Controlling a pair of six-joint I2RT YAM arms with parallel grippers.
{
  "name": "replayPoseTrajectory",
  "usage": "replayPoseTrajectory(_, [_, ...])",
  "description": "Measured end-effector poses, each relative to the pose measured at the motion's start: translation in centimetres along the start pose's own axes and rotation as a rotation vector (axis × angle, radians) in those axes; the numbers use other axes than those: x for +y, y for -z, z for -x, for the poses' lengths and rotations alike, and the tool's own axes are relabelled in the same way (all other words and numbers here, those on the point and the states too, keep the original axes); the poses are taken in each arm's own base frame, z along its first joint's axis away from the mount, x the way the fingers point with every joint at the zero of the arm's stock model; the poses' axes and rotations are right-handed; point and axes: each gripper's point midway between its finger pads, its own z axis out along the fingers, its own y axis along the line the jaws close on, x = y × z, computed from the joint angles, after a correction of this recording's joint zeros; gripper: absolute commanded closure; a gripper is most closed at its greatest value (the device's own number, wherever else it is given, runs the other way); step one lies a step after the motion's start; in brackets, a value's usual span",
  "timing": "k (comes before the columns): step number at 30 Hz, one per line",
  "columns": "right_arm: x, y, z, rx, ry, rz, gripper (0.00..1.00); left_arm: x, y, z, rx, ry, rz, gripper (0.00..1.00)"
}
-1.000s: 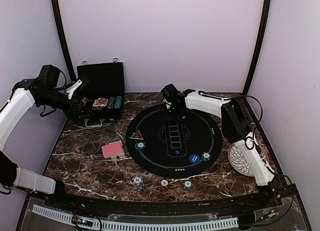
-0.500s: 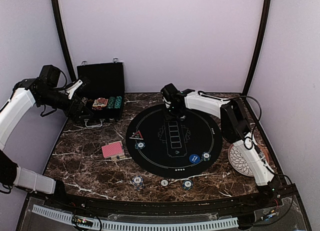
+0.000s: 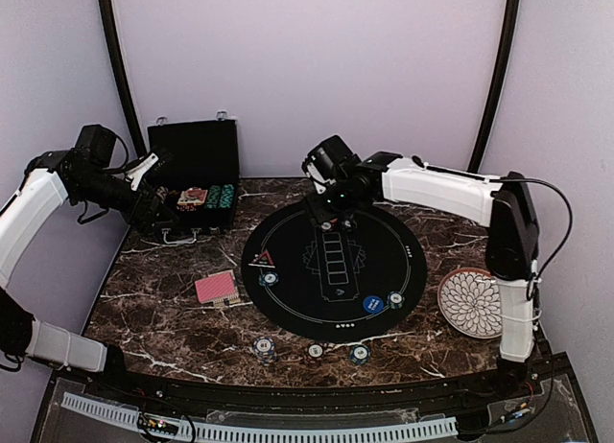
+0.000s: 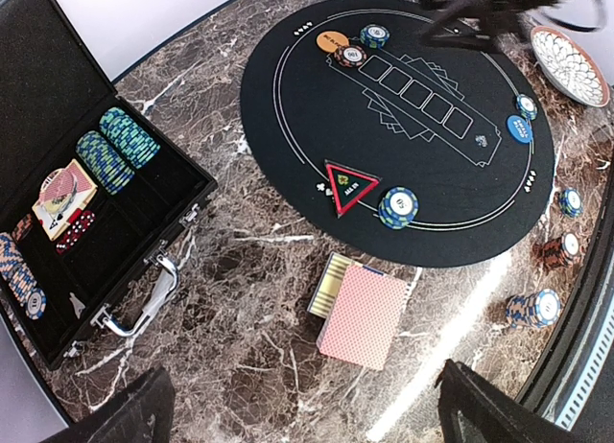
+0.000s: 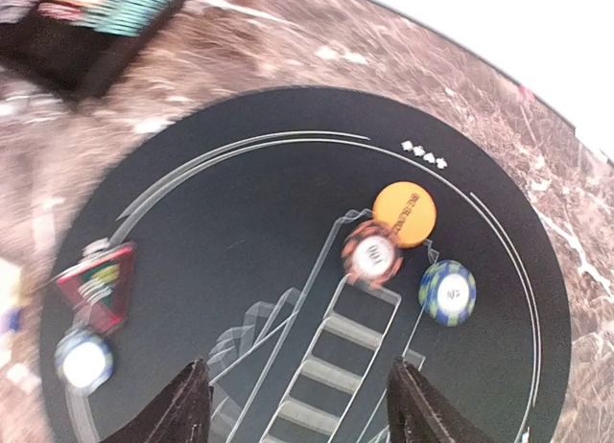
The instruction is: Distribute texas hold em gaming equipment
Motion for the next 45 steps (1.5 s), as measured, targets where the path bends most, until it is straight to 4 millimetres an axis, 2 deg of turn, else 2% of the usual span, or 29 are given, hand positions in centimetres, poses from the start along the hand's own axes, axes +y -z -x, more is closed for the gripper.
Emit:
replayPoseTrajectory(2, [1.6, 3.0, -0.7, -0.031, 0.019, 0.042, 0.32, 0.0, 0.0, 0.0, 0.000, 0.000, 0.001, 0.01])
replayPoseTrajectory(5, [4.9, 6.5, -4.7, -0.006, 0.077, 0.126, 0.28, 0.0, 0.1, 0.0, -0.002, -0.002, 0.003, 0.01])
replayPoseTrajectory(6, [5.8, 7.0, -6.1, 0.010, 0.096, 0.148, 0.27, -0.1, 0.2, 0.0, -0.003, -0.003, 0.004, 0.01])
replayPoseTrajectory(11, [10.6, 9.2, -16.4, 0.174, 0.240, 0.267, 0.25, -0.3, 0.2, 0.1, -0.005, -0.008, 0.001, 0.01])
replayPoseTrajectory(15, [13.0, 11.2, -20.7, 0.239, 0.323, 0.349, 0.24, -0.3, 0.2, 0.1, -0.004, -0.009, -0.001, 0.01])
replayPoseTrajectory(19, [14.8, 12.9, -22.1, 0.252, 0.366, 0.435, 0.21, -0.3, 0.2, 0.1, -0.004, -0.008, -0.002, 0.01])
replayPoseTrajectory(26, [16.4, 13.7, -23.7, 0.285, 0.439, 0.523, 0.18, -0.5, 0.1, 0.1, -0.003, -0.009, -0.010, 0.01])
replayPoseTrajectory(34, [17.0, 12.2, -26.5, 0.372, 0.533, 0.545, 0.19, -0.6, 0.1, 0.0, 0.001, -0.006, -0.013, 0.01])
replayPoseTrajectory(45, [17.7, 10.5, -26.3, 0.371, 0.579, 0.524, 0.27, -0.7, 0.2, -0.1, 0.005, -0.003, -0.017, 0.01])
